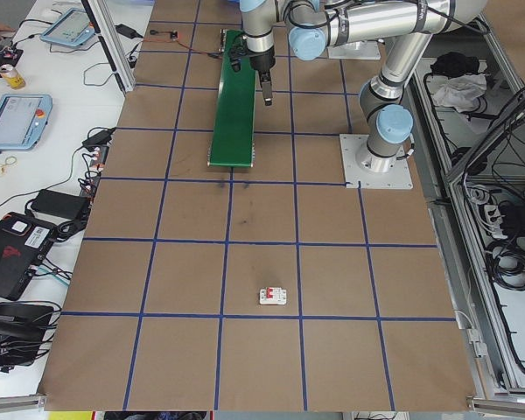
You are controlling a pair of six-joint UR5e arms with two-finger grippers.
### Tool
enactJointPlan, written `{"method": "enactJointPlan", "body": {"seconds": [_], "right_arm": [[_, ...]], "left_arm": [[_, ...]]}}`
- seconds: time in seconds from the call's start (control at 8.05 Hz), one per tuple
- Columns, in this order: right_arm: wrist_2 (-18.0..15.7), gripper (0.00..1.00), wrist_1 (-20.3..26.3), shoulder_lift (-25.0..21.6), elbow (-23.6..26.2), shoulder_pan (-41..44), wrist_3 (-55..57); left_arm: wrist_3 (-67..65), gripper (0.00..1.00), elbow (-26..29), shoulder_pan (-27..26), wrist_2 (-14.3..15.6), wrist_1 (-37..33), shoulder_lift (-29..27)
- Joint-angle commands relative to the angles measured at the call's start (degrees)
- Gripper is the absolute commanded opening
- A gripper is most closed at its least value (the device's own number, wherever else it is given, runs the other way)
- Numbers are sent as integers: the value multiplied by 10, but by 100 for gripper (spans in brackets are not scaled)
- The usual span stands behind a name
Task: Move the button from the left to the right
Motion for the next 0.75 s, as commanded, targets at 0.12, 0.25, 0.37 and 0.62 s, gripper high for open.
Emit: {"method": "enactJointPlan", "body": {"seconds": [0.12, 0.25, 0.37, 0.62], "right_arm": [[-1, 87, -13, 12, 6, -1, -2], [-1, 100, -13, 11, 6, -2, -2], [-1, 100, -13, 4, 6, -1, -3], [-1, 100, -4, -48, 6, -1, -3]], "left_arm": [[0, 100, 0, 0, 0, 0, 0], [0, 100, 0, 0, 0, 0, 0], [0, 100, 0, 0, 0, 0, 0], [0, 100, 0, 0, 0, 0, 0]]}}
